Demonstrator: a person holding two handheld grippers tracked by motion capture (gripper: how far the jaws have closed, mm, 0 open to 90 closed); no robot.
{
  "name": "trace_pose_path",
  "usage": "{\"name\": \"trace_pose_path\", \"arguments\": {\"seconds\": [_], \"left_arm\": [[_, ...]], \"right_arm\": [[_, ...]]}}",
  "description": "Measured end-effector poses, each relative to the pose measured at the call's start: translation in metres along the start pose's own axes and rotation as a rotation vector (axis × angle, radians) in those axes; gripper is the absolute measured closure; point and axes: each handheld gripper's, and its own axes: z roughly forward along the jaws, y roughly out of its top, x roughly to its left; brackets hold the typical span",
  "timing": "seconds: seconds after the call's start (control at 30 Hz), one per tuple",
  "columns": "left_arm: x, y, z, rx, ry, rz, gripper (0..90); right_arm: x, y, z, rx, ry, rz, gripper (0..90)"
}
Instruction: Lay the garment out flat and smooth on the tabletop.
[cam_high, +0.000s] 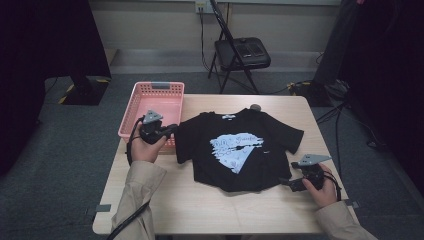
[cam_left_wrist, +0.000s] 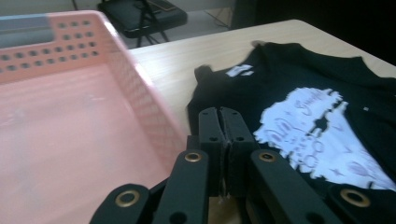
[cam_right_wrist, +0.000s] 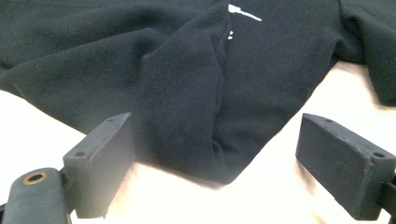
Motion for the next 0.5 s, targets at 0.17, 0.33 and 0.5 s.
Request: {"name": "trace_pose_path", "arguments": {"seconds": [0.17, 0.33, 0.5], "left_arm": [[0.02, -0.007, -0.005, 0.01, 0.061, -0.034, 88.7], [0.019, -0.014, -0.007, -0.024, 0.103, -0.015, 51.6], [0.004, -0.017, -0.011, -0.039, 0.094, 0.011, 26.2]], "right_arm": [[0.0, 0.0, 0.0, 0.0, 0.001, 0.0, 11.3], [0.0, 0.0, 0.0, 0.0, 0.001, 0.0, 11.2], [0.0, 0.0, 0.0, 0.0, 0.001, -0.001, 11.2]]}}
